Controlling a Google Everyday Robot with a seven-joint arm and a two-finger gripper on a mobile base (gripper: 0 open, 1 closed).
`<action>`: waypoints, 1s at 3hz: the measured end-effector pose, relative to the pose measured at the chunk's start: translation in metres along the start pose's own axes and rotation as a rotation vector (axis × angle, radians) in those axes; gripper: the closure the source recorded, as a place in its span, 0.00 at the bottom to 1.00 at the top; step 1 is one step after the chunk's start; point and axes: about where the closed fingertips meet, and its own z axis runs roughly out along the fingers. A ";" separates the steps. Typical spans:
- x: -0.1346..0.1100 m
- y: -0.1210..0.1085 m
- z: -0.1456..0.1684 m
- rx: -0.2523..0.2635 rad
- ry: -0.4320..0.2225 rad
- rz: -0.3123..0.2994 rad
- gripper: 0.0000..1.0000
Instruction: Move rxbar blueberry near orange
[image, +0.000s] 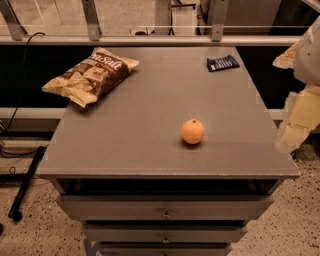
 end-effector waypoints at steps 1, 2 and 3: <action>0.000 0.000 0.000 0.000 -0.001 0.000 0.00; -0.010 -0.027 0.018 0.006 -0.074 0.023 0.00; -0.025 -0.081 0.049 0.031 -0.188 0.098 0.00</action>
Offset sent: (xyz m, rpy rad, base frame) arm 0.0842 0.0103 -0.0227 0.1922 -0.0421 -0.0129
